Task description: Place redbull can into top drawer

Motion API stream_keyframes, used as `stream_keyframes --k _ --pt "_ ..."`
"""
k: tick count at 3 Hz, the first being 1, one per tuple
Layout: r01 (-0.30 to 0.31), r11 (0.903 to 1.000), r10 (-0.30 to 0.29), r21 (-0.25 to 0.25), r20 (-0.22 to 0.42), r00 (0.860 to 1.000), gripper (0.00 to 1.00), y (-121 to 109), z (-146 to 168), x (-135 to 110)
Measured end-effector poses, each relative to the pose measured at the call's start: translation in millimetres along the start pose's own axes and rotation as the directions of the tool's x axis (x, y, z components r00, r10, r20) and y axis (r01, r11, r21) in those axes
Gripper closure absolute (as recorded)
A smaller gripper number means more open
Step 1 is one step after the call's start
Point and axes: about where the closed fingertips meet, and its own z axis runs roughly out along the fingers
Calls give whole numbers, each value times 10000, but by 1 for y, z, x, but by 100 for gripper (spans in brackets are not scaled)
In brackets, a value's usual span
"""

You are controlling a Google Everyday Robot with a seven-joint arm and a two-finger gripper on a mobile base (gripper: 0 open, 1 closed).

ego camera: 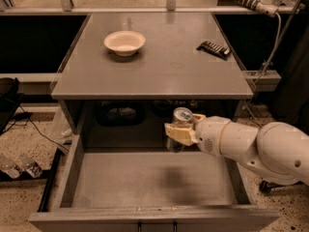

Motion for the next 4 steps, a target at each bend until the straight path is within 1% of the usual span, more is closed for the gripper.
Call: stream_keyframes --k 1,2,3,4 --pt "119 9985 -130 531 195 9997 100 -7 26 36" --pt "674 9915 -733 1111 496 9961 100 -13 51 65" --pt "1313 9814 -1404 1400 577 9884 100 -18 69 81" --pt "1651 9736 -1757 1579 559 9828 83 -23 79 92"
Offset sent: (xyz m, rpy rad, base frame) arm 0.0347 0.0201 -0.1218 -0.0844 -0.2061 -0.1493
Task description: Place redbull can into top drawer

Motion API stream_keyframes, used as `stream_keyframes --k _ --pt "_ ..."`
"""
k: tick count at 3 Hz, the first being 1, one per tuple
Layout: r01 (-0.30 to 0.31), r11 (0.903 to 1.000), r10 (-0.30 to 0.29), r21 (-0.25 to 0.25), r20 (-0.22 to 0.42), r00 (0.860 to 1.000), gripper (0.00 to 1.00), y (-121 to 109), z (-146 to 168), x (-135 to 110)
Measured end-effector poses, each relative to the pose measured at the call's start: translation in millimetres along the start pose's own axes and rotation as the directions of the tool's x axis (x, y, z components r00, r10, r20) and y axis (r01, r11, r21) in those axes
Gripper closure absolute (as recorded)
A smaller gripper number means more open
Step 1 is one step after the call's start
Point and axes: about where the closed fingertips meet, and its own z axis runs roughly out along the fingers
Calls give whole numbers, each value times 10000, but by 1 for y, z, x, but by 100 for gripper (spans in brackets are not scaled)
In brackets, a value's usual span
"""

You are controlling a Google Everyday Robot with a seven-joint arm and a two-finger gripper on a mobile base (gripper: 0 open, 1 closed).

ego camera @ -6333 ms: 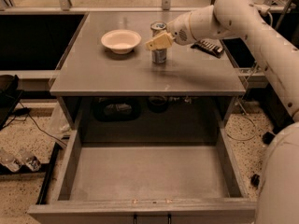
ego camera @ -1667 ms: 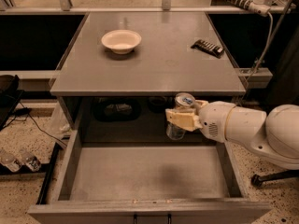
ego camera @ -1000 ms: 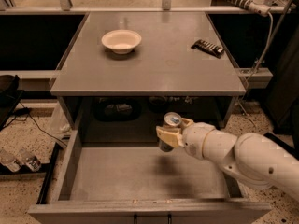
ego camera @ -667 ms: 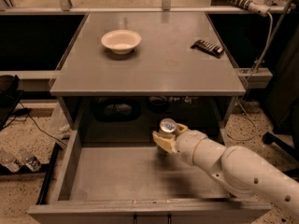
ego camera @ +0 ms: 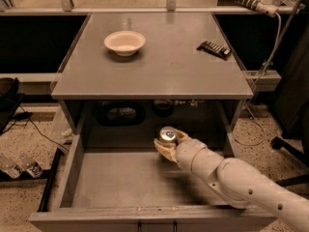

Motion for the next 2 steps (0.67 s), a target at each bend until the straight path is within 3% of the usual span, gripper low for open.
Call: stream_keyframes --k 2 --pt "2 10000 -2 5 2 10000 36 0 0 0"
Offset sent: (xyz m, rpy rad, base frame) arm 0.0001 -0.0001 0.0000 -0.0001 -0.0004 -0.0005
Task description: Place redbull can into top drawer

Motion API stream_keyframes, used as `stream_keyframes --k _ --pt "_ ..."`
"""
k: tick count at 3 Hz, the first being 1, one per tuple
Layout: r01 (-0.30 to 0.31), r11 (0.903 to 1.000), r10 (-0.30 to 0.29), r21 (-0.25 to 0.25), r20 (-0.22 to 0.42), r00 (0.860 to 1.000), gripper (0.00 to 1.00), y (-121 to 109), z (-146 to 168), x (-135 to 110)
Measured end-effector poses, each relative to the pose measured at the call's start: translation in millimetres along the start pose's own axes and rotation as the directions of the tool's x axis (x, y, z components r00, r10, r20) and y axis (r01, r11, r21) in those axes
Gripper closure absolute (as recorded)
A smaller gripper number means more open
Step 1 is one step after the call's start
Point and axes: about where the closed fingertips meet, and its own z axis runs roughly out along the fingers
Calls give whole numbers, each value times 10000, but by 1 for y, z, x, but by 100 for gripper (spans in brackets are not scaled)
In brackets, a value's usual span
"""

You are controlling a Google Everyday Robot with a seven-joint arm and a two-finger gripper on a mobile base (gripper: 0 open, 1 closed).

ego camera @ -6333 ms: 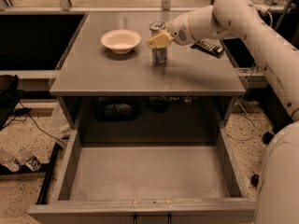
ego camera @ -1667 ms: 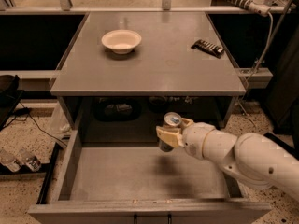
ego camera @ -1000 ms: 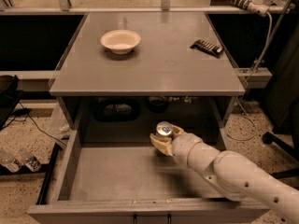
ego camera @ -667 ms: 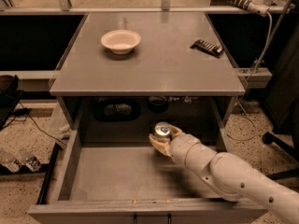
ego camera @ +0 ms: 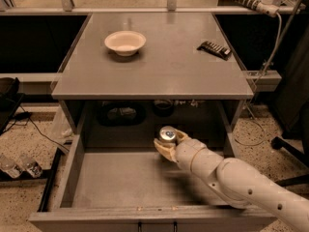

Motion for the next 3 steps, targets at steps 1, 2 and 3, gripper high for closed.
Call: stream_keyframes --k 1,2,3 --pt "0 10000 0 0 0 10000 13 0 0 0" --pt "0 10000 0 -1 0 10000 0 0 0 0" --pt "0 10000 0 -1 0 10000 0 0 0 0"
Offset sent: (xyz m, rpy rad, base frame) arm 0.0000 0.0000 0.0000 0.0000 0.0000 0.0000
